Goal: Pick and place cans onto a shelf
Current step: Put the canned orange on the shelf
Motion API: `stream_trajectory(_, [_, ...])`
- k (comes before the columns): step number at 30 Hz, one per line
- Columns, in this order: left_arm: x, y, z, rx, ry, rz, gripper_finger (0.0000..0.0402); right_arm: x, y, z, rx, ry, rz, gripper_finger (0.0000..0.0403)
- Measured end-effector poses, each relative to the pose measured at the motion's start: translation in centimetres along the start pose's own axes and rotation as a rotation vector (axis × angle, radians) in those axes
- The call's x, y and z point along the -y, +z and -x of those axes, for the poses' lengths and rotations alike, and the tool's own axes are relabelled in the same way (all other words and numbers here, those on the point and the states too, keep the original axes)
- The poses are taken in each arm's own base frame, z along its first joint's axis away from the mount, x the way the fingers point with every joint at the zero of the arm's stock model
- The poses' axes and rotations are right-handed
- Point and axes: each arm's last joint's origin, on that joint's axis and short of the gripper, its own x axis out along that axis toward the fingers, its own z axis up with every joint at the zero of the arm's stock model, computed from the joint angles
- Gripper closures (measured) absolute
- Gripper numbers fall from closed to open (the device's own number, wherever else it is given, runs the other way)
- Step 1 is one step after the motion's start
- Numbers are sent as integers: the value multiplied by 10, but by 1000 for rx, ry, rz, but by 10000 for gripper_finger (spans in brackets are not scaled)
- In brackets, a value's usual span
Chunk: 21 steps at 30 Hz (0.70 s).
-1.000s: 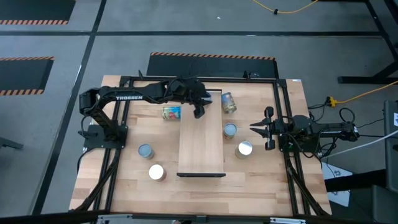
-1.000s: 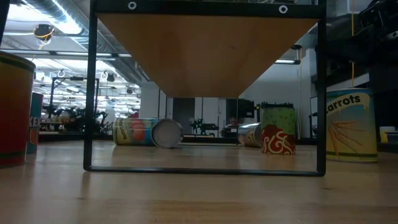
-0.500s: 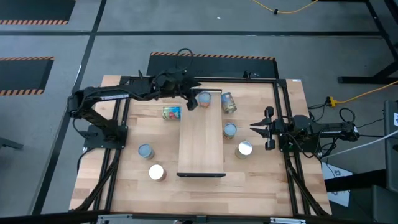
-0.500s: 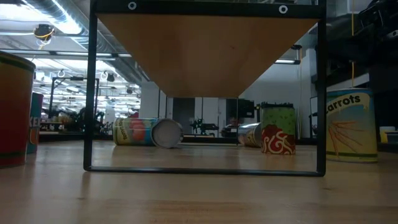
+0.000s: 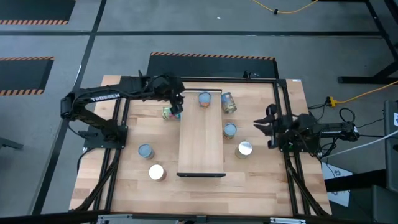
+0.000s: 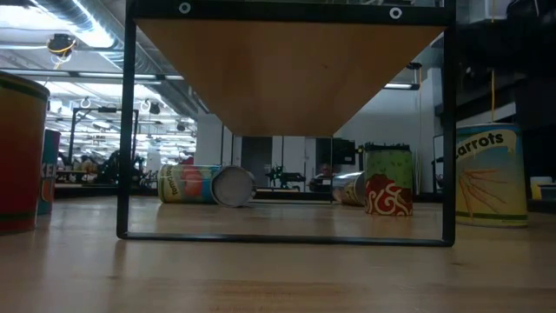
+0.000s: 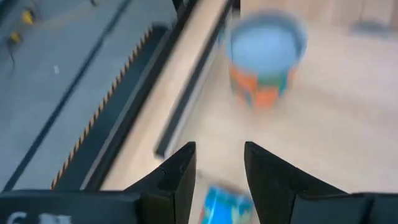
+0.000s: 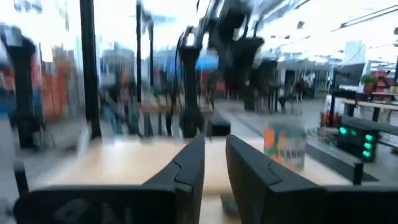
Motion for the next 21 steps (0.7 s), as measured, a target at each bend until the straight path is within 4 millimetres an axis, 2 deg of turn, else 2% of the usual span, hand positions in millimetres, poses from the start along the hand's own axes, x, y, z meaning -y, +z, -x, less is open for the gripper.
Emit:
stream_trajectory(6, [5, -11, -14, -63, 1, -17, 272, 2, 9, -1, 67, -59, -35, 331])
stream_trajectory(10, [5, -18, -26, -95, 30, -20, 272, 2, 26, -7, 63, -76, -59, 331])
stream_trajectory(15, [3, -19, -39, -92, 68, -12, 272, 2, 42, -24, -21, -137, -9, 331])
stream_trajectory(21, [6, -10, -54, -16, 66, 7, 273, 4, 43, -50, -158, -270, 97, 331])
